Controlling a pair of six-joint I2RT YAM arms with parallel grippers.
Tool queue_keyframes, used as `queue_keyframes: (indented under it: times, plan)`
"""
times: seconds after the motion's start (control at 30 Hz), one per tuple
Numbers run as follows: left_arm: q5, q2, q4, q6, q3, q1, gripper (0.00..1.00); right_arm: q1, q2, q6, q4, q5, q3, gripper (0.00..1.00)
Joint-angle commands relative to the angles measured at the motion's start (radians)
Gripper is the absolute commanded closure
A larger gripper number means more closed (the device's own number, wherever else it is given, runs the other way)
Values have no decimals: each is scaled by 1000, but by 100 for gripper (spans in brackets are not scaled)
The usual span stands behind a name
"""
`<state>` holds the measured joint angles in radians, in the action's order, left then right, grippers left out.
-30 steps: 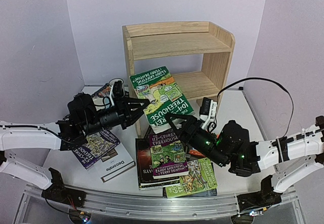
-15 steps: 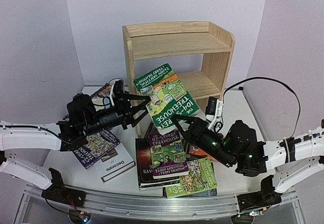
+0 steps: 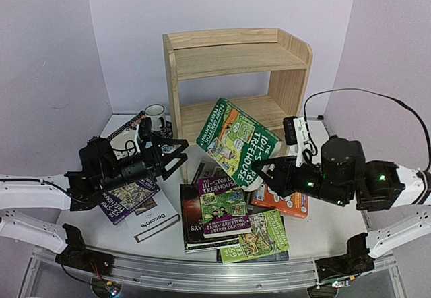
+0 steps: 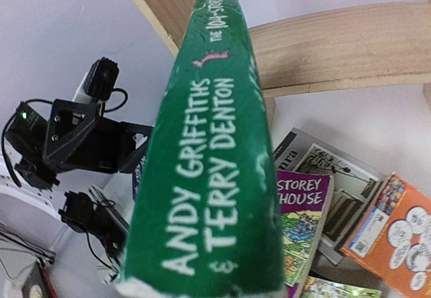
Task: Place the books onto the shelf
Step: Pass from the right arm to the left
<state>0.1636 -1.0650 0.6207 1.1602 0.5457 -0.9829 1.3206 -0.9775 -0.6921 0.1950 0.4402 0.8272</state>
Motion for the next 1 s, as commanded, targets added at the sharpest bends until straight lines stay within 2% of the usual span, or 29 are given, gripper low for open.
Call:
queue_keyframes:
  times: [0.0,0.13,0.23,0.33,0.5,0.63,0.77,0.97]
  plan:
    - [44,72,-181,-179,55,3,22,5,17,272,-375,-93,279,94]
    - [90,63,-468,-405,194,3,19,5,-54,374,-624,-205,463,93]
    - [132,28,-698,-581,322,3,17,5,-99,413,-699,-310,531,91]
    - [149,25,-838,-676,404,3,14,5,-146,430,-758,-365,583,91]
    - [121,127,-907,-690,392,3,9,5,-161,428,-799,-351,594,91]
    - [139,203,-916,-716,379,3,5,5,-180,444,-804,-480,587,91]
    - [270,147,-922,-756,428,3,6,5,-266,478,-803,-641,624,91]
    - [510,9,-923,-806,471,1,12,5,-394,558,-804,-744,710,91]
